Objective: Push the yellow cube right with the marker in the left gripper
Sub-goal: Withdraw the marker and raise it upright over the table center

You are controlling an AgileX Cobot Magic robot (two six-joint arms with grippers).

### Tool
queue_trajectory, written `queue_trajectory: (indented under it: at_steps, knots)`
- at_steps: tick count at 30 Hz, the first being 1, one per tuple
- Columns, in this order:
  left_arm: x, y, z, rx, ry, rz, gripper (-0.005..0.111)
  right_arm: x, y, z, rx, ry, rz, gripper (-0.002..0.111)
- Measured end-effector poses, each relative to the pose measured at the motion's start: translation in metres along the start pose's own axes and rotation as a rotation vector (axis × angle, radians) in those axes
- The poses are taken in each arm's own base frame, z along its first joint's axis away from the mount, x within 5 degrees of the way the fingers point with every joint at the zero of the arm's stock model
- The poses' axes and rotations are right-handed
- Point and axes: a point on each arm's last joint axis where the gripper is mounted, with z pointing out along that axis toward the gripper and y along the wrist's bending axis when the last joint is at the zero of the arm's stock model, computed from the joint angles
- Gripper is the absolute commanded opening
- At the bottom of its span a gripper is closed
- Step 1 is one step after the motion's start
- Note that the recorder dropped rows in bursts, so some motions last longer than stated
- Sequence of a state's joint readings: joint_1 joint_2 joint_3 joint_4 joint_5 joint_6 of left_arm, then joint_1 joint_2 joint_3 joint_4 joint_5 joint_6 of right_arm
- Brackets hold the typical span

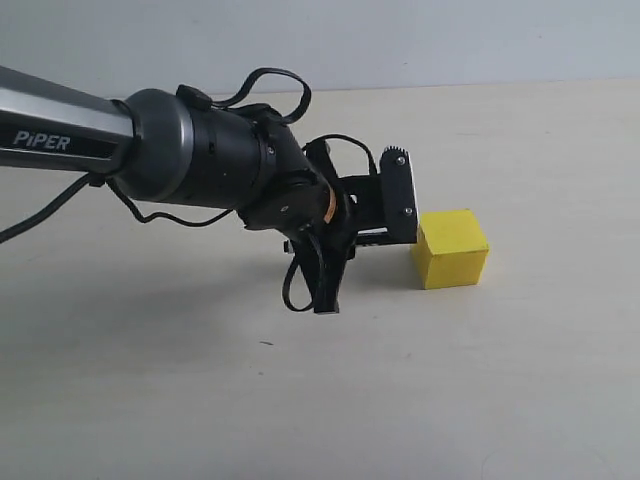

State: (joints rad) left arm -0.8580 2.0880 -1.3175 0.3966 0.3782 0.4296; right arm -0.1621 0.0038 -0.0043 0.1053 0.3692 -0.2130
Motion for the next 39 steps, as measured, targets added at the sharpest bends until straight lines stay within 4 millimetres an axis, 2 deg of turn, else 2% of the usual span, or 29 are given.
queue_trajectory:
  at_steps: [8, 18, 25, 39]
  knots:
    - [0.017, 0.001, -0.005, 0.047, 0.149, -0.036, 0.0, 0.0, 0.0, 0.0, 0.0, 0.0, 0.0, 0.0]
    - [0.018, 0.022, -0.05, -0.007, 0.161, -0.078, 0.0, 0.0, 0.0, 0.0, 0.0, 0.0, 0.0, 0.0]
    - [0.024, 0.026, -0.069, -0.015, 0.228, -0.069, 0.0, 0.0, 0.0, 0.0, 0.0, 0.0, 0.0, 0.0]
    - [0.034, 0.025, -0.074, 0.019, 0.327, -0.005, 0.0, 0.0, 0.0, 0.0, 0.0, 0.0, 0.0, 0.0]
